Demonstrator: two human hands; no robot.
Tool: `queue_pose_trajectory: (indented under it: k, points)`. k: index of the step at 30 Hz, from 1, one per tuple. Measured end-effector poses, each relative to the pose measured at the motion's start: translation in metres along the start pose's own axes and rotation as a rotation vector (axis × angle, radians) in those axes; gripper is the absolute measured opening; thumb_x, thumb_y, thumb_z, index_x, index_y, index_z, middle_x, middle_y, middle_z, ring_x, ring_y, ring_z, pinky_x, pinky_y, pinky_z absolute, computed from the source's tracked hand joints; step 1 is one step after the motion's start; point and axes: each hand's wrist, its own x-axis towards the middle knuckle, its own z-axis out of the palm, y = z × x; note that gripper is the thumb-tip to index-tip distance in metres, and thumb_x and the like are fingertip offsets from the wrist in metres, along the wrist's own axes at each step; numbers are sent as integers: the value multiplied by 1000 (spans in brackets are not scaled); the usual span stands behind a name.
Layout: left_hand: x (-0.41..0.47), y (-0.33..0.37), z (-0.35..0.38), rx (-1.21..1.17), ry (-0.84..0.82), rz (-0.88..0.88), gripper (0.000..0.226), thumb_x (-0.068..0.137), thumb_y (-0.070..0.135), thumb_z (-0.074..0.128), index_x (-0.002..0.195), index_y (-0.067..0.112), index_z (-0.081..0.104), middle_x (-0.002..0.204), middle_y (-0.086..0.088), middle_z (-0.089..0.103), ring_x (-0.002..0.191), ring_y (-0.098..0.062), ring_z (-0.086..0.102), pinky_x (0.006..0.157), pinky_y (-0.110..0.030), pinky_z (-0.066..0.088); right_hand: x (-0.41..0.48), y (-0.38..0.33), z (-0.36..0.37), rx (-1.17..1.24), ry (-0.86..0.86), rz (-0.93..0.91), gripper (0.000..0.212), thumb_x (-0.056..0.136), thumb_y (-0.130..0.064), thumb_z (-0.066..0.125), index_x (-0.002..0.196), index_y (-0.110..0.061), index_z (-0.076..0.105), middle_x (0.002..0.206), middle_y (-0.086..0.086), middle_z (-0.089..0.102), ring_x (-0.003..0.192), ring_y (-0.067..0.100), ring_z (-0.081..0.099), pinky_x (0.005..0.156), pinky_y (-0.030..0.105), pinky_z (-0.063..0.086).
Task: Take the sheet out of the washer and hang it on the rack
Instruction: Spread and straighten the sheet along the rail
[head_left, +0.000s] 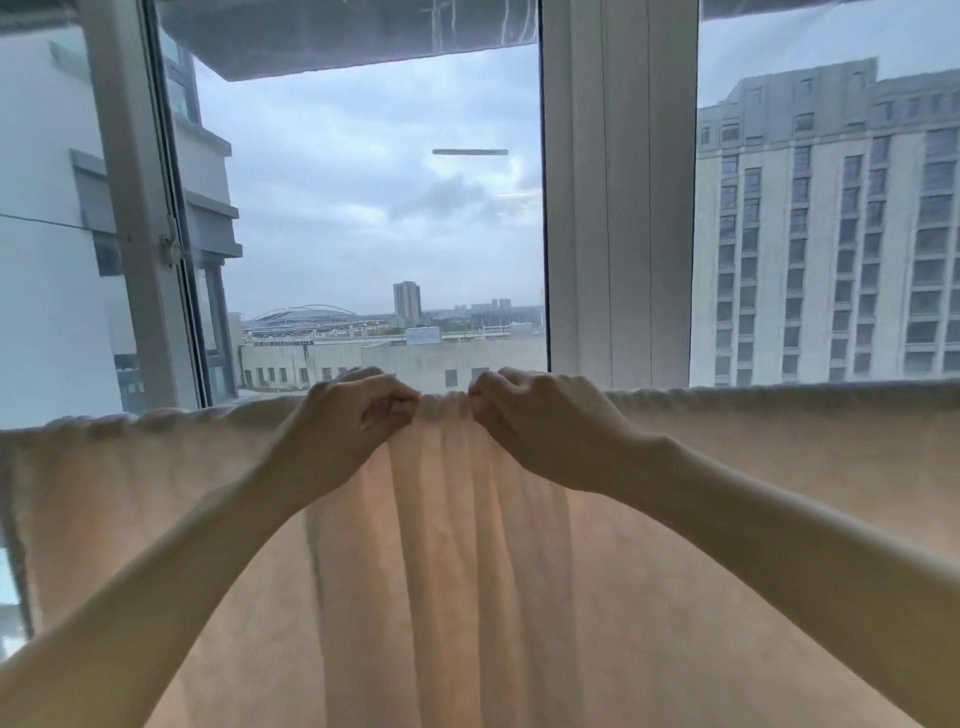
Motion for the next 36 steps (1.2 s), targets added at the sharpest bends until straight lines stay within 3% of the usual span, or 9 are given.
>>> queue_pose_trajectory:
  k: [4, 8, 11, 14, 19, 24, 29, 32, 36]
  points:
    - [4, -2, 6, -101, 77, 16, 4, 84, 22, 72, 86, 25, 73, 79, 21, 62, 80, 3, 59, 67, -8, 42, -4, -4, 6, -16, 98, 83, 28, 102, -43, 34, 104, -21, 52, 93, -8, 65, 75, 12, 63, 64, 34, 52]
    - [12, 3, 16, -61, 140, -46, 9, 90, 34, 62, 84, 30, 68, 80, 25, 60, 72, 8, 56, 62, -22, 45, -4, 1, 5, 16, 146, 164, 20, 103, -34, 40, 94, -19, 49, 69, -7, 57, 52, 13, 53, 53, 30, 47]
    - [19, 12, 21, -45, 189, -22, 12, 93, 33, 59, 86, 26, 65, 83, 24, 57, 68, 6, 52, 58, -16, 38, -7, 11, 1, -12, 149, 221, 17, 103, -31, 38, 91, -21, 45, 61, -7, 51, 45, 8, 47, 46, 24, 36]
    - [31, 20, 25, -98, 219, 6, 9, 95, 27, 58, 89, 22, 63, 87, 20, 57, 67, 3, 50, 60, -17, 37, -16, 30, -10, -37, 162, 320, 18, 103, -34, 33, 90, -24, 40, 61, -8, 50, 46, 6, 47, 43, 20, 29]
    - [51, 53, 42, -174, 237, 78, 5, 93, 19, 62, 89, 17, 65, 90, 8, 66, 72, -12, 59, 66, -27, 47, -35, 55, -30, -85, 115, 432, 21, 103, -35, 34, 92, -21, 46, 69, -6, 58, 56, 12, 56, 54, 28, 44]
    - [50, 74, 57, -202, 155, 163, 6, 91, 25, 64, 89, 21, 61, 86, 20, 56, 66, 1, 58, 60, -21, 52, -54, 65, -45, -20, 101, 383, 33, 101, -45, 29, 99, -19, 50, 67, -10, 57, 52, 3, 55, 48, 18, 40]
    - [52, 58, 55, -249, -28, 55, 14, 88, 45, 61, 92, 33, 63, 89, 23, 64, 72, 4, 60, 67, -33, 56, -76, 84, -51, -14, -8, 473, 27, 99, -32, 34, 85, -19, 53, 69, -6, 59, 59, 12, 57, 57, 31, 45]
    - [57, 57, 59, -227, -38, 17, 11, 89, 38, 62, 84, 30, 67, 80, 16, 68, 64, 1, 58, 67, -38, 55, -79, 88, -50, 21, -4, 467, 29, 98, -33, 41, 74, -22, 52, 58, -6, 55, 48, 8, 50, 49, 26, 37]
    - [62, 68, 68, -184, -4, 4, 11, 92, 30, 60, 83, 28, 64, 82, 15, 67, 70, -5, 60, 67, -38, 55, -74, 91, -50, 78, 61, 497, 20, 98, -26, 48, 81, -19, 56, 66, -5, 61, 57, 13, 59, 57, 34, 51]
